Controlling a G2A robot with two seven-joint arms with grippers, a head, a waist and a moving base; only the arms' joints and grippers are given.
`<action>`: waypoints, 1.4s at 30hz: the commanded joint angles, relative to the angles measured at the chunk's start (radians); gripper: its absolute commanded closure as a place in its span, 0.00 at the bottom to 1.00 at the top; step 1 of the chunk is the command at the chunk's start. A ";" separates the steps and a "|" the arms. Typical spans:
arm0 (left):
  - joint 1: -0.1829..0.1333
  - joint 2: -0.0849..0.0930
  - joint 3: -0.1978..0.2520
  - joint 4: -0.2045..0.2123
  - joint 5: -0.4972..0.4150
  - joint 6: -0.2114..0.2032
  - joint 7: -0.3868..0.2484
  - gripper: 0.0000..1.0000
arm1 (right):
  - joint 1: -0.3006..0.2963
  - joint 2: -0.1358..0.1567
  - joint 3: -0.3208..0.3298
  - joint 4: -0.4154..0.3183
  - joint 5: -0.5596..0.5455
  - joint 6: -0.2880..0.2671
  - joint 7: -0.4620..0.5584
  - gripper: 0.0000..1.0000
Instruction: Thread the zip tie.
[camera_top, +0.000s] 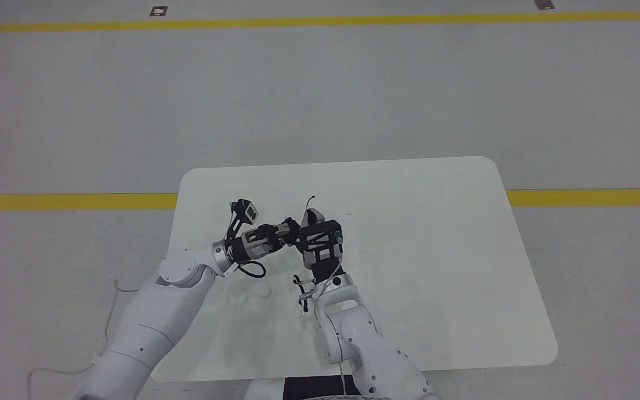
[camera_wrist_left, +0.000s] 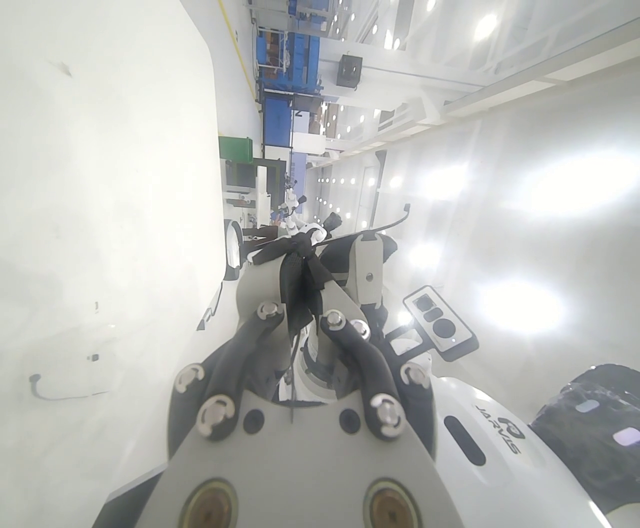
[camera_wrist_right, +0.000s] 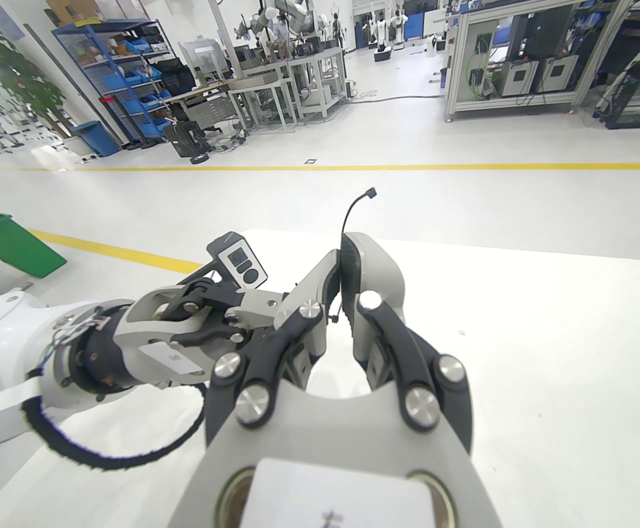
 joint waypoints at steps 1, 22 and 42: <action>0.001 0.000 0.000 -0.001 0.000 0.000 0.000 1.00 | 0.000 0.000 0.000 0.000 0.000 0.000 0.000 1.00; 0.006 0.001 -0.007 -0.007 -0.014 0.000 -0.004 1.00 | 0.002 0.000 -0.003 0.007 0.004 0.000 0.007 1.00; 0.006 0.001 -0.007 -0.013 -0.028 0.000 -0.007 1.00 | 0.008 0.002 -0.014 0.011 0.063 -0.008 -0.003 1.00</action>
